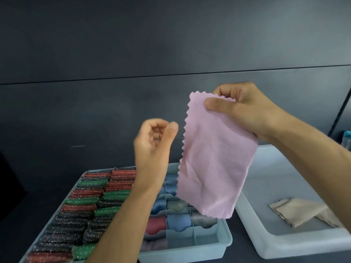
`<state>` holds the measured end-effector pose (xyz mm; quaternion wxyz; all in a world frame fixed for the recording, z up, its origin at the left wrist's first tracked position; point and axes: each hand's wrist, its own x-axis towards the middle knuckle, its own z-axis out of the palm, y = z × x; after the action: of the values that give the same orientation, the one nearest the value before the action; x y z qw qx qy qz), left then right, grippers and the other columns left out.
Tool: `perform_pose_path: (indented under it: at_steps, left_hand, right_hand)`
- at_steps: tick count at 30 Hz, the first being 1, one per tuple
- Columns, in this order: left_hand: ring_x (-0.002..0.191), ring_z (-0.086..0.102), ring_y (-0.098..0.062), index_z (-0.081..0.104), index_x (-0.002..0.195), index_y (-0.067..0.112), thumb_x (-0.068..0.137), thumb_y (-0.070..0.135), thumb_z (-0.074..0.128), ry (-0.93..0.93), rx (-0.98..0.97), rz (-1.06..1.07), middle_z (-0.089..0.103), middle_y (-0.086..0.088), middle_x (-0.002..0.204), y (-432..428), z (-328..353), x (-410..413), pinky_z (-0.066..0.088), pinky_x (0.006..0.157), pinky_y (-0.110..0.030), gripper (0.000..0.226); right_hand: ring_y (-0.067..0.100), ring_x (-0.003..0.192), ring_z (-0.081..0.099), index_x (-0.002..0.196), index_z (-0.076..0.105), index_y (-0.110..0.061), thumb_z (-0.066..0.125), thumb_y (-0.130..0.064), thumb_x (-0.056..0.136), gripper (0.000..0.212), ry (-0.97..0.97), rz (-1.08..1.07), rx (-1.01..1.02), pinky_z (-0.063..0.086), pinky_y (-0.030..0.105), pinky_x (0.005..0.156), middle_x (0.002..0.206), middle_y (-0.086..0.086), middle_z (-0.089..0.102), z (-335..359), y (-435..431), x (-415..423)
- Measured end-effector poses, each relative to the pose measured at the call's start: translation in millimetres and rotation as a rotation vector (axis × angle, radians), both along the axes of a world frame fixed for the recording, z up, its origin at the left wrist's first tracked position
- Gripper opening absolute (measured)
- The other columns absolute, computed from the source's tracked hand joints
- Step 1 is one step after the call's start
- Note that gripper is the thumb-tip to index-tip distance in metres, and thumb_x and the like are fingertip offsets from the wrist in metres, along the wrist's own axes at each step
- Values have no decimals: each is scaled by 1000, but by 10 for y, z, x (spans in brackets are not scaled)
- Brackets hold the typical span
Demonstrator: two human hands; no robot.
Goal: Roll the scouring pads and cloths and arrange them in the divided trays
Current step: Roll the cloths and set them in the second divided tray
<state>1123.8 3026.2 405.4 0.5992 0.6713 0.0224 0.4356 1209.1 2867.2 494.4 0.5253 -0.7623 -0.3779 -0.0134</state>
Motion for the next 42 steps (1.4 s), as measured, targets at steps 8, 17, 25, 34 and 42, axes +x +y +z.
perform_pose_path:
  at_steps: [8,17,25,34,42]
  left_hand:
    - [123,42,14,33,146,37,66,27,89,238,506,-108,43,24,138,-332,174,-59,37,98,-6,99]
    - [81,53,-23,58,92,-12,92,34,62,185,-31,-253,56,-9,86,36,333,11,43,78,-40,46]
    - [82,71,-17,69,97,3,98,20,51,263,-229,-488,74,-7,88,46,282,-18,57,69,-25,25]
    - [85,72,-16,70,96,9,96,24,52,221,-267,-481,76,-6,92,101,296,-91,57,69,-26,24]
    - [81,72,-15,72,88,10,91,24,55,234,-223,-534,75,-5,87,113,292,-122,56,68,-25,23]
  right_hand:
    - [19,61,56,80,64,-5,48,-5,93,20,525,123,231,52,23,54,72,8,62,-128,141,-75]
    - [15,77,66,106,60,-16,57,-2,88,23,266,-42,367,49,32,71,87,1,74,-276,-113,6]
    - [18,81,57,97,73,-17,85,-47,57,52,580,292,68,45,28,72,91,3,65,-503,-104,61]
    - [20,66,62,104,55,-17,80,-15,58,53,286,210,382,51,27,58,77,0,66,-497,-56,-101]
    - [21,71,58,89,64,-15,80,-19,57,37,247,191,198,50,31,59,78,0,63,-375,-45,-114]
